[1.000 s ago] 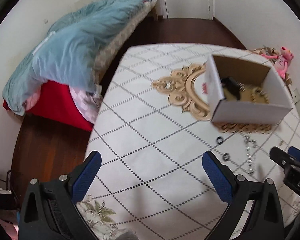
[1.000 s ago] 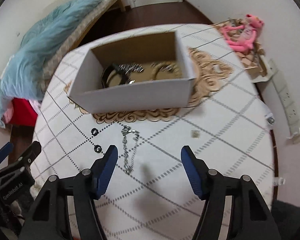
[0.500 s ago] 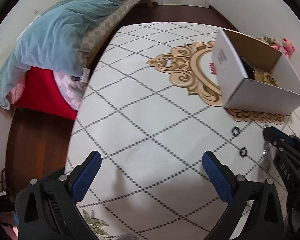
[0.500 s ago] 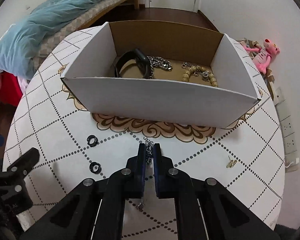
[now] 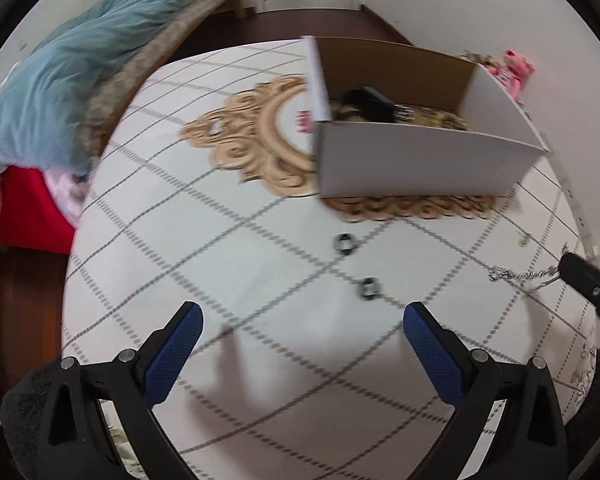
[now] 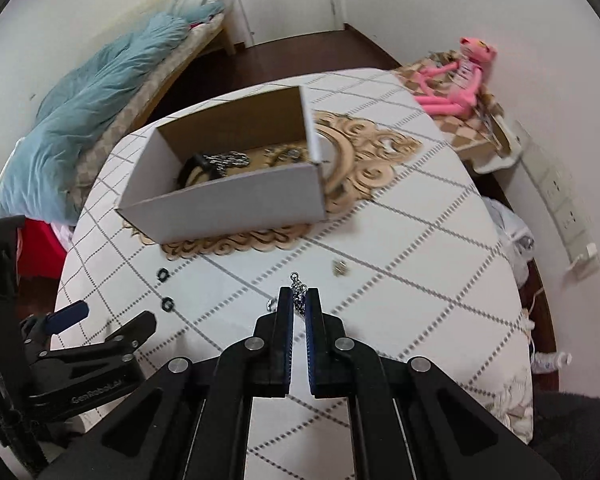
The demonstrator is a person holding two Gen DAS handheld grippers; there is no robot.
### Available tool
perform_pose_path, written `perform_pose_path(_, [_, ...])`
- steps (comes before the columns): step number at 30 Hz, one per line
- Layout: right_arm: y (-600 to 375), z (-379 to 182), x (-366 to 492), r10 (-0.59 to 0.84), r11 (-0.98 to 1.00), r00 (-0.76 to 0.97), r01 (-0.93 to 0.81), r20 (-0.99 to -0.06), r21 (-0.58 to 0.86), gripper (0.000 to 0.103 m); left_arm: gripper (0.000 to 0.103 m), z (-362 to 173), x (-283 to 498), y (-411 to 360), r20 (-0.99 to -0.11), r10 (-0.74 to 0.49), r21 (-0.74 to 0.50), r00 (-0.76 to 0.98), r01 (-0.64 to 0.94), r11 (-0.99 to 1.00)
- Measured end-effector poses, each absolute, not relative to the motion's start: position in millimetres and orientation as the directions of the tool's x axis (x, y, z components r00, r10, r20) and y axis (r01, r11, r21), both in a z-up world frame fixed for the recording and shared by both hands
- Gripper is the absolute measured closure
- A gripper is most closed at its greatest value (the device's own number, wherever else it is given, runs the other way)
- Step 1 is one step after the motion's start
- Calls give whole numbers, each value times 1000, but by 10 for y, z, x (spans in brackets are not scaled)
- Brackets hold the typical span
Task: Organize jewelry
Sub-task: 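Grasp a small black ring with the left tool while the right tool holds the chain, then carry the chain and black ring into the box and open both tools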
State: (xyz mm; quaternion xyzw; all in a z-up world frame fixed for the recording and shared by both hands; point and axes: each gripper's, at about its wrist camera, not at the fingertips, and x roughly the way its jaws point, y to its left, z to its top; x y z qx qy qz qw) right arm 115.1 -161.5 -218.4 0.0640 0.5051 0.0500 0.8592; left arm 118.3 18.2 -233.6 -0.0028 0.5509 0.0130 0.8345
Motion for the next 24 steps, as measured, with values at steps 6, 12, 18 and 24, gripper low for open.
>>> perform_pose_path(6, [-1808,-2296,1110,134,986,471,29,-872,166,97,38,-2421,1253,-51,-922,7,18,387,24,1000])
perform_pose_path(12, [-1852,-2314,1113,130,985,471,41,-872,169,97,73,-2457,1295,-89,-920,-22,-7,390,39,999])
perform_pose_path(18, [-1867,-2313,1118,130,984,471,46,-872,171,97,93,-2455,1309,-130,-916,-38,-17,400,56,998])
perform_pose_path(24, [-1859,-2278,1120,138,983,477,39,-868,178,97,93,-2408,1272,-114,-908,-56,-36,416,57,998])
